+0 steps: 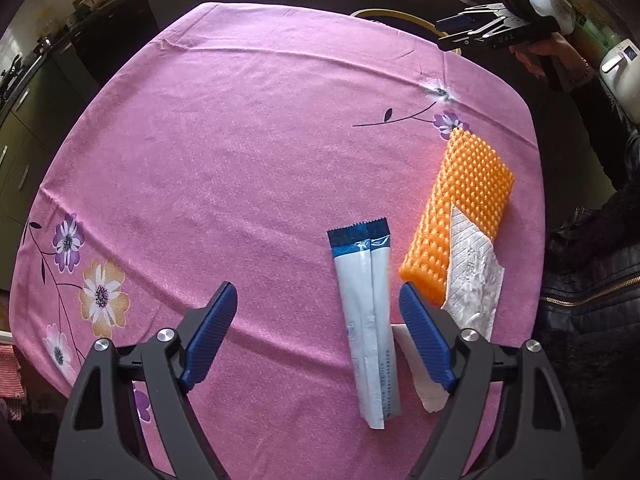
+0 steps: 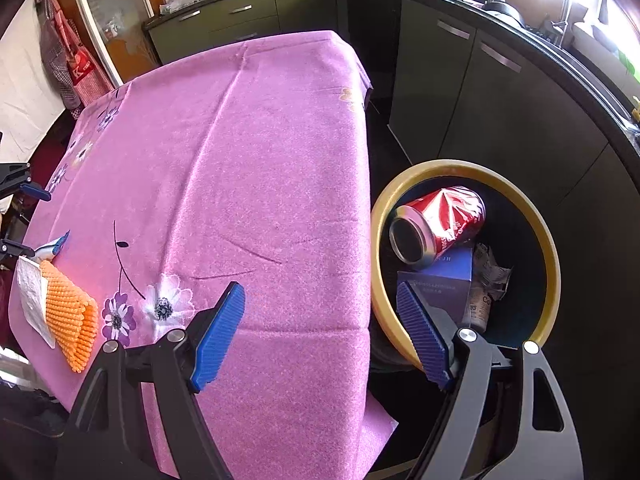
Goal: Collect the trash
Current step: 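Move the left gripper to the white-blue sachet and close on it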
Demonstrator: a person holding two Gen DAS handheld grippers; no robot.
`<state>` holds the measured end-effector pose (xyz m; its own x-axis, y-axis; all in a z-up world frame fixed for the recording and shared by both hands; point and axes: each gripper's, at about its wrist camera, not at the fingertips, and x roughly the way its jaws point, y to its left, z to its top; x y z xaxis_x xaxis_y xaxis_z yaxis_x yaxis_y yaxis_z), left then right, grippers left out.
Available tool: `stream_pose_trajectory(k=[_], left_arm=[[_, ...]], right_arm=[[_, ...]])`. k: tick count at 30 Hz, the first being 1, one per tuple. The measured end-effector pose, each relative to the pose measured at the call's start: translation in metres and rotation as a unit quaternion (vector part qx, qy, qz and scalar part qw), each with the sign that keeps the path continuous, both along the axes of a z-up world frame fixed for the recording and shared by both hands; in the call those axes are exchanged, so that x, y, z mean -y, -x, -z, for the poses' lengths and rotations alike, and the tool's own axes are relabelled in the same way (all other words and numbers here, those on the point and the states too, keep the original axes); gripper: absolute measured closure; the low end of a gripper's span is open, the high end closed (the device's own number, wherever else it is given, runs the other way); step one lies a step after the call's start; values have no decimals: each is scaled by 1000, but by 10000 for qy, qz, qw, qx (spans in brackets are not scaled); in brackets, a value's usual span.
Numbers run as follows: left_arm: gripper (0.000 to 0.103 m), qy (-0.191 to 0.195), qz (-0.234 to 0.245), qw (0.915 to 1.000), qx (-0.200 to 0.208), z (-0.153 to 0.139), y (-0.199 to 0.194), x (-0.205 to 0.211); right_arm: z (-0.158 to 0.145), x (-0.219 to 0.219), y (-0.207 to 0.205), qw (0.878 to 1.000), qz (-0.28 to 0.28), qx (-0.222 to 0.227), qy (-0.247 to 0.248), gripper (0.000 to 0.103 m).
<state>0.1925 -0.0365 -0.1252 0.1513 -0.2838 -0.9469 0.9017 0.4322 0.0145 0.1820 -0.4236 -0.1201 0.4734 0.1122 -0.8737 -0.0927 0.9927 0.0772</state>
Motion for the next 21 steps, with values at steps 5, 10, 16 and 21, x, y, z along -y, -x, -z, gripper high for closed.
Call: stream_pose_trajectory(k=[5, 10, 16, 21], left_arm=[[33, -71, -12, 10000, -15, 5, 8, 5], [41, -208, -229, 9994, -164, 10, 14, 9], [60, -500, -556, 9965, -364, 26, 15, 9], [64, -543, -640, 9961, -268, 28, 18, 11]], right_arm=[[3, -6, 0, 10000, -88, -25, -24, 25], [2, -6, 3, 9999, -82, 3, -69, 25], [3, -6, 5, 9998, -116, 25, -139, 25], [7, -6, 5, 9997, -133, -1, -196, 25]])
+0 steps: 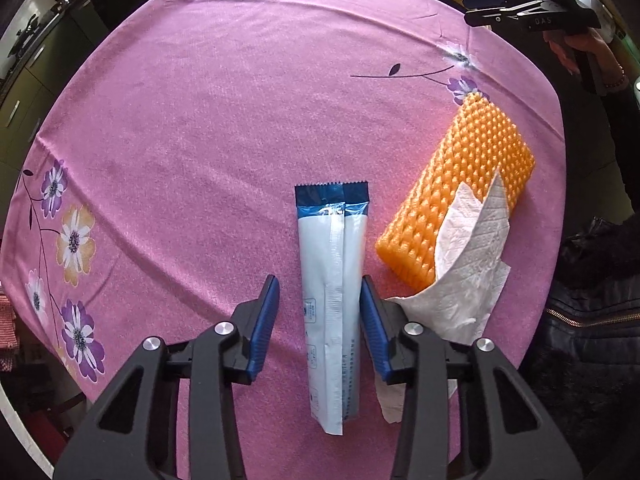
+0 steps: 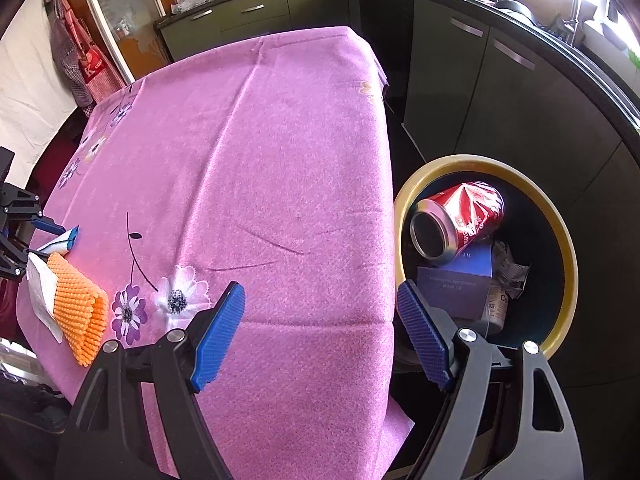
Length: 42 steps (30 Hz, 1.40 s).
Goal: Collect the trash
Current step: 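Move the left gripper to the white-blue sachet and close on it, then lift the sachet with the left gripper, carry it over the bin, open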
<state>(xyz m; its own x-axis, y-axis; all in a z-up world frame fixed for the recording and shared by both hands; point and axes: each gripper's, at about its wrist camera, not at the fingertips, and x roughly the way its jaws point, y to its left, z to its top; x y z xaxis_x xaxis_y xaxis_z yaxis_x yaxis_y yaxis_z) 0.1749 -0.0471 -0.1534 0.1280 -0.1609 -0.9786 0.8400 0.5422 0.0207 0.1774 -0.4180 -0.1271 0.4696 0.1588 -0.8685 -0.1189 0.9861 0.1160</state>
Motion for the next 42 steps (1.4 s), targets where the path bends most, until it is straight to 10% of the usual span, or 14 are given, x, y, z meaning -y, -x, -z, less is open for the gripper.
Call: stream_pose_trajectory(k=[28, 42], left_arm=[[80, 38, -194, 9965, 812, -60, -25, 22], [80, 386, 1471, 9861, 672, -91, -19, 211]], right_arm=[[-6, 30, 13, 9991, 330, 201, -144, 25], [-22, 134, 68, 9845, 1611, 619, -303, 25]])
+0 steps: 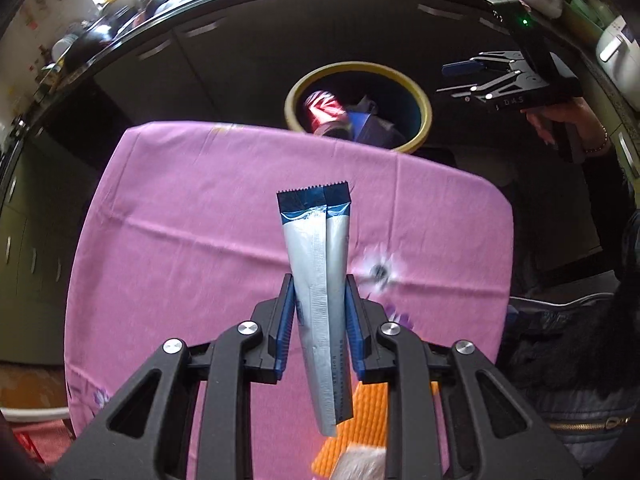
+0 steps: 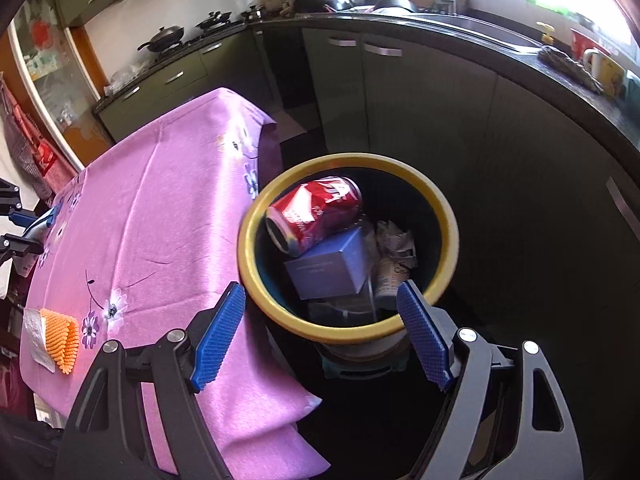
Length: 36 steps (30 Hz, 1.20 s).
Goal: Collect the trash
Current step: 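Lift the sachet with the left gripper, carry it over the bin, open, then grasp the orange foam net sleeve with the right gripper and lift it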
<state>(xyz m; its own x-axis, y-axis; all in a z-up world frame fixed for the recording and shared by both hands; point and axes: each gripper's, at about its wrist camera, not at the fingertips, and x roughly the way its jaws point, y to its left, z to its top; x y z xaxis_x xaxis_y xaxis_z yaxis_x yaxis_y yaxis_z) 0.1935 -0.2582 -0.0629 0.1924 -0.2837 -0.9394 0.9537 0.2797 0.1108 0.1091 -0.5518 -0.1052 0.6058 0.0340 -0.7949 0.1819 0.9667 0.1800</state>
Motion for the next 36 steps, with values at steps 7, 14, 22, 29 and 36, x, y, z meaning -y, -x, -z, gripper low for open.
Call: stream_pose_trajectory(k=[7, 14, 22, 29, 36], left_arm=[[79, 30, 457, 9987, -214, 31, -12, 142], [57, 165, 199, 9990, -364, 70, -37, 239], [39, 689, -59, 9969, -375, 31, -34, 201], [32, 1135, -137, 9934, -116, -11, 12, 85], [27, 1658, -831, 9826, 115, -32, 52, -37]], right_arm=[[9, 41, 41, 9988, 470, -29, -147, 25], [13, 65, 71, 9962, 808, -44, -317, 25], [15, 62, 71, 9973, 632, 11, -376, 25], [14, 40, 51, 9992, 224, -80, -336, 25], [-14, -37, 27, 9900, -1391, 183, -122, 24]])
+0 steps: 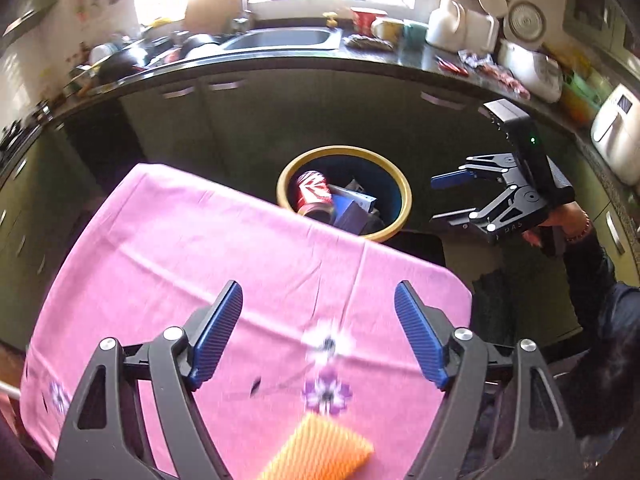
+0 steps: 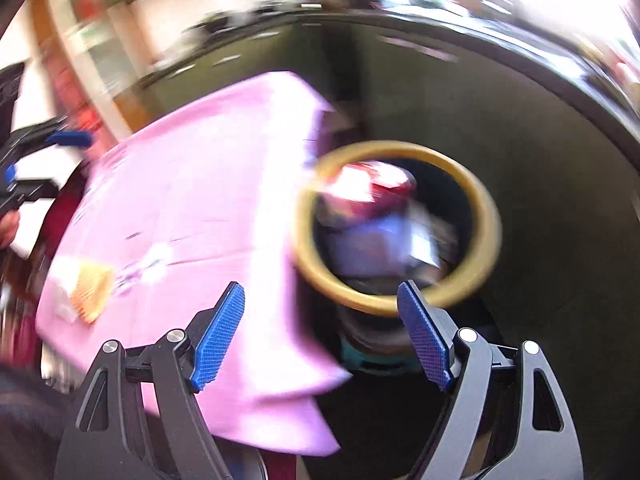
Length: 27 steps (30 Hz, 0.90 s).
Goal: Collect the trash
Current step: 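Grasp the orange foam net sleeve with the right gripper and lift it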
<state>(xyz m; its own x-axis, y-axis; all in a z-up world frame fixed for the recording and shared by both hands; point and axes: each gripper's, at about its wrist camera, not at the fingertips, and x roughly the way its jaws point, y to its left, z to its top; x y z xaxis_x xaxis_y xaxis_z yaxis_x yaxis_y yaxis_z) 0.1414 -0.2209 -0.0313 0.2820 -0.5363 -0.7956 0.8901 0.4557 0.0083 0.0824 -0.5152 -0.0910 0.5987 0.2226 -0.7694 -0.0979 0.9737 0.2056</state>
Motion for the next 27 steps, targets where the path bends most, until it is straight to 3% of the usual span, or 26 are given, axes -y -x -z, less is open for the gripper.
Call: stream_pose_trajectory(k=[3, 5, 12, 18, 27], left_arm=[[23, 135, -423, 9987, 232, -1, 16, -44], [23, 186, -738, 9966, 309, 0, 27, -76], [23, 288, -1705, 9842, 377, 11, 57, -164], [20, 453, -2262, 9728, 194, 25, 78, -214], [18, 851, -2766, 9572, 17, 37, 93, -246]], right_arm=[[-13, -59, -7, 9919, -1236, 138, 240, 19], [-15, -102, -10, 9775, -2074, 121, 364, 19], [-8, -216, -24, 9109, -4061, 50, 734, 19], [6, -274, -43, 8669, -4841, -174, 1178, 19], [37, -318, -60, 8281, -5300, -527, 1751, 19]])
